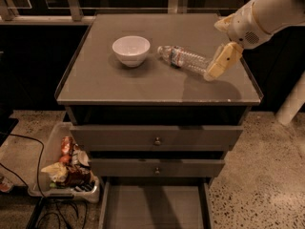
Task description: Place water bottle into bottom drawer
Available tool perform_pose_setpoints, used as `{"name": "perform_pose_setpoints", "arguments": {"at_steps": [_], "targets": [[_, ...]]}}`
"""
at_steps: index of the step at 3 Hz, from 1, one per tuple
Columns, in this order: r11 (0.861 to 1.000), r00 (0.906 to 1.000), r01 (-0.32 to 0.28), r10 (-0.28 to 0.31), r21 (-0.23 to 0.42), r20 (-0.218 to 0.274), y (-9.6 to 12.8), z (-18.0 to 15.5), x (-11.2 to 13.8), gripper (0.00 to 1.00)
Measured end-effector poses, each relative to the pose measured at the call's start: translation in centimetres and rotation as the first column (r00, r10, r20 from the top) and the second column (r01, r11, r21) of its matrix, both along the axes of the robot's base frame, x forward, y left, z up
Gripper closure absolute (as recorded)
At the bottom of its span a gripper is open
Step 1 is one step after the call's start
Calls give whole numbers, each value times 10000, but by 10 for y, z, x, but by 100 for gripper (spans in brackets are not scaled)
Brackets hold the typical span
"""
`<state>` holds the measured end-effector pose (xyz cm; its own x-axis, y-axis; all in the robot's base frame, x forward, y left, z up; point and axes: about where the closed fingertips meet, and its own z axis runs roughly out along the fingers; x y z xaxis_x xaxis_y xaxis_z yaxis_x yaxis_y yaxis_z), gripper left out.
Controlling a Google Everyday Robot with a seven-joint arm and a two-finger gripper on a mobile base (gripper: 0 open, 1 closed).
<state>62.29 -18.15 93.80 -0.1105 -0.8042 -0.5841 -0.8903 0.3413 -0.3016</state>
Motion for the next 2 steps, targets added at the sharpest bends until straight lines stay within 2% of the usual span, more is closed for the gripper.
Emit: {"name": "perform_pose_setpoints", "arguments": {"at_steps": [1, 2], "targets": [[9988, 9997, 174, -166, 466, -179, 4, -12, 25, 0], [9930, 9969, 450, -375, 1096, -690, 10, -31, 45, 0]]}}
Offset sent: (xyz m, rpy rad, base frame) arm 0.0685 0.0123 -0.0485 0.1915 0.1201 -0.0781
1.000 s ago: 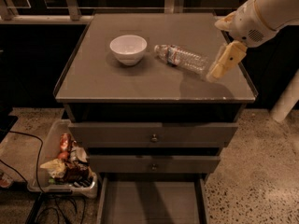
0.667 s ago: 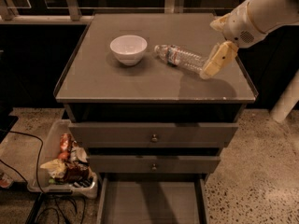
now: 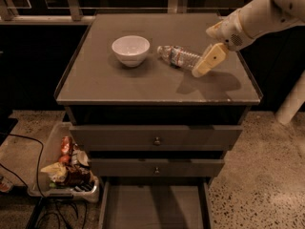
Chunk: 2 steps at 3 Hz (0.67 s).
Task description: Place water bottle into bottom drawer
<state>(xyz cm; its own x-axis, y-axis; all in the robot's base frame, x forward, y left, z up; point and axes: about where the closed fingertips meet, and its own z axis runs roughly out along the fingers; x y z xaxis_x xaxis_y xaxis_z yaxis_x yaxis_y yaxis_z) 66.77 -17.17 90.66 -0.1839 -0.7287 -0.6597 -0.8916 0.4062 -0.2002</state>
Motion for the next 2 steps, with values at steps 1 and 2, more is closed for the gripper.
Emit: {"name": "perform_pose_setpoints", "arguments": {"at_steps": [1, 2], "targets": [[9992, 9984, 319, -306, 258, -472, 8, -20, 18, 0], [9970, 9945, 759, -748, 133, -730, 14, -33, 37, 0]]}}
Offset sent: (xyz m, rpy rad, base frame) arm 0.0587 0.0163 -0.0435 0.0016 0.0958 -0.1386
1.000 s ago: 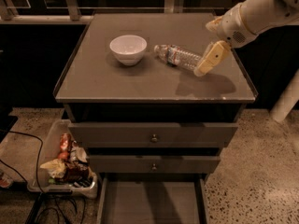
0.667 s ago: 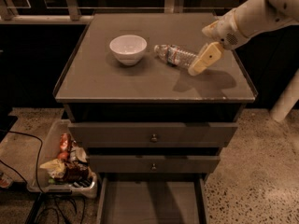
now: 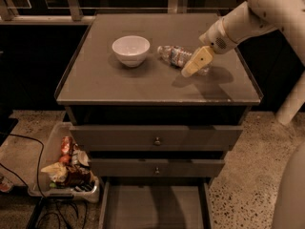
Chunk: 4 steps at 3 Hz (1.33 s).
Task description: Place water bottle into bottom drawer
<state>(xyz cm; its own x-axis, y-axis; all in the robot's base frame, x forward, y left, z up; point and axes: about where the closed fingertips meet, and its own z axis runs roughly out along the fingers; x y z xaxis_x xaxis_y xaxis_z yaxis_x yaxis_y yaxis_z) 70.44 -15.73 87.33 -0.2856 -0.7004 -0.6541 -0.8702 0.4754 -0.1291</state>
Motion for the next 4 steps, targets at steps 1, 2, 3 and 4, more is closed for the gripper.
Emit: {"name": "perform_pose_setpoints", "arguments": {"at_steps": [1, 2, 3, 4], "targets": [[9994, 9997, 222, -224, -269, -62, 9, -7, 12, 0], [9994, 9997, 220, -222, -272, -69, 9, -7, 13, 19], [9994, 9997, 220, -222, -272, -69, 9, -7, 13, 43], [9994, 9997, 219, -221, -272, -70, 9, -7, 13, 66]]}}
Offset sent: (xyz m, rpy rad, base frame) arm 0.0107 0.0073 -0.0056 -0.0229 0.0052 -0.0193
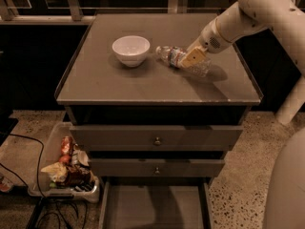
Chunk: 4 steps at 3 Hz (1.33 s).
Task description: Place water bottle into bottom drawer
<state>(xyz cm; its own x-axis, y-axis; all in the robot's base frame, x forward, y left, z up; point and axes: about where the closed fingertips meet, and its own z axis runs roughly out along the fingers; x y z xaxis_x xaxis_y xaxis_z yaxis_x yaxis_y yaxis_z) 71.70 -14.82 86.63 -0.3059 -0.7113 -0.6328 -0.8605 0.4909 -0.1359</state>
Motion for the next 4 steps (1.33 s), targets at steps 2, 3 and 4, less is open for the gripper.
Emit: {"name": "perform_pose_setpoints", "arguments": {"at_steps": [2, 3, 4], "targets": [[10000, 10000, 0, 0, 0, -1, 0, 0, 0, 100], [10000, 10000, -14, 14, 12, 4, -1, 0, -1, 100], [9999, 9999, -8, 6, 122, 155, -14, 4, -14, 100]]}}
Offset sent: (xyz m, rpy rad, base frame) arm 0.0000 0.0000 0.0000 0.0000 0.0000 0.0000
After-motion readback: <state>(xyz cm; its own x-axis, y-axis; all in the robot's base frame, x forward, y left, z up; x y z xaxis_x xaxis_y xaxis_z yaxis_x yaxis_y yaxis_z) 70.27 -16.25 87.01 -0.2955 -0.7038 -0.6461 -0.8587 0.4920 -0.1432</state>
